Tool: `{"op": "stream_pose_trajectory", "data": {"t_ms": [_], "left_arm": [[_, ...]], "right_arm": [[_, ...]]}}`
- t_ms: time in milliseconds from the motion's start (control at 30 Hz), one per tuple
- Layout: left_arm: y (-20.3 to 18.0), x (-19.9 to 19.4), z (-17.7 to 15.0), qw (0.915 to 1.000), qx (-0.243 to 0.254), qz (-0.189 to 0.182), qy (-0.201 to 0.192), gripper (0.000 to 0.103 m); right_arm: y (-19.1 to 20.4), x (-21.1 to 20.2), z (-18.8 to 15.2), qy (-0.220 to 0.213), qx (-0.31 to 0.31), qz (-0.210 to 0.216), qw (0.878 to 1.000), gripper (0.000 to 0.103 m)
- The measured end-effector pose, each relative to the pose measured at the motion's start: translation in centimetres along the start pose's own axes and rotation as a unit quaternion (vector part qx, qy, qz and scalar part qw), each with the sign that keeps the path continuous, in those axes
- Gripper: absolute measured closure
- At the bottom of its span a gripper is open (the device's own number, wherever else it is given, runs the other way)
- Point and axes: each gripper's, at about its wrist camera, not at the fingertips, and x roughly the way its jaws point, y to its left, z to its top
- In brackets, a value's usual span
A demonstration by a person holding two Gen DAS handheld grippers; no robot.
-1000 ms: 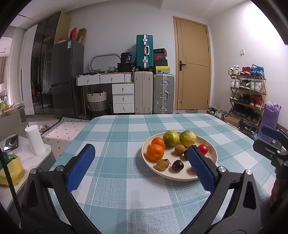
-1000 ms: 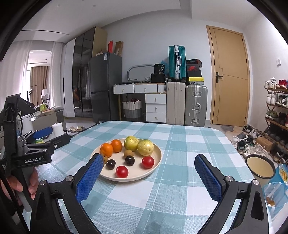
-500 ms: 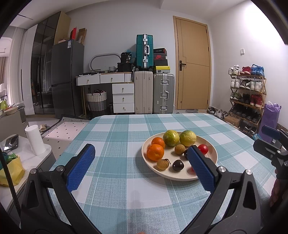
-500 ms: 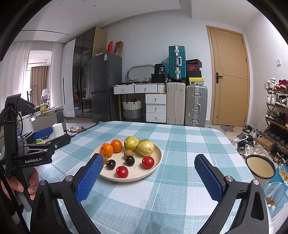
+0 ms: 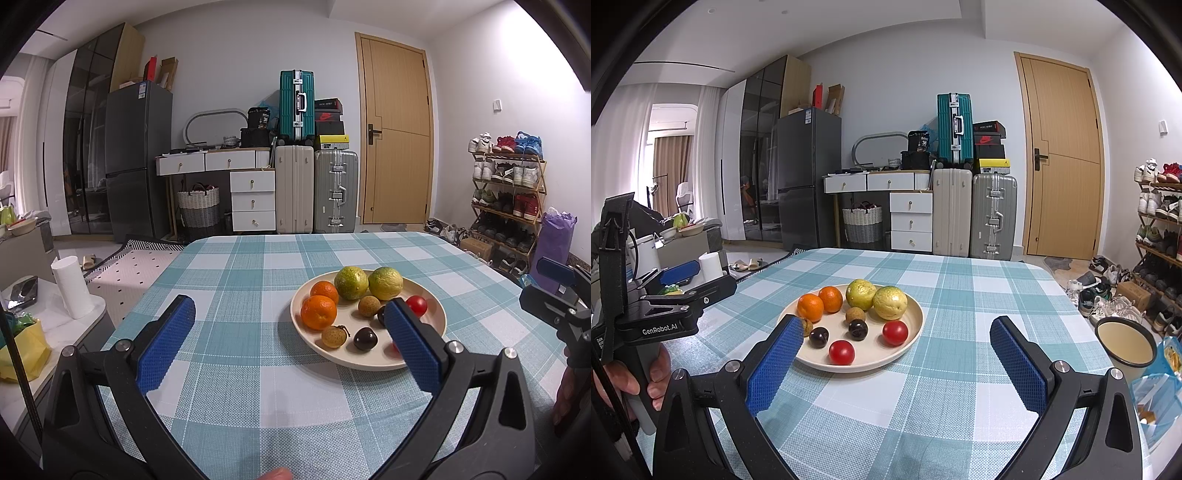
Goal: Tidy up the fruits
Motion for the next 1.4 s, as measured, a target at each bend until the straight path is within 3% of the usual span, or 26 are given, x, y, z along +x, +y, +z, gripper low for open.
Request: {"op": "stream_pose_trajectory", "data": {"t_ms": [1400], "left_arm": [[-0.23,-0.3,-0.11,1.0,0.0,-0.003,0.0,0.001]], "right_arm": [[0.01,0.0,-0.02,0.0,-0.001,0.0,1.0,0.0]]}}
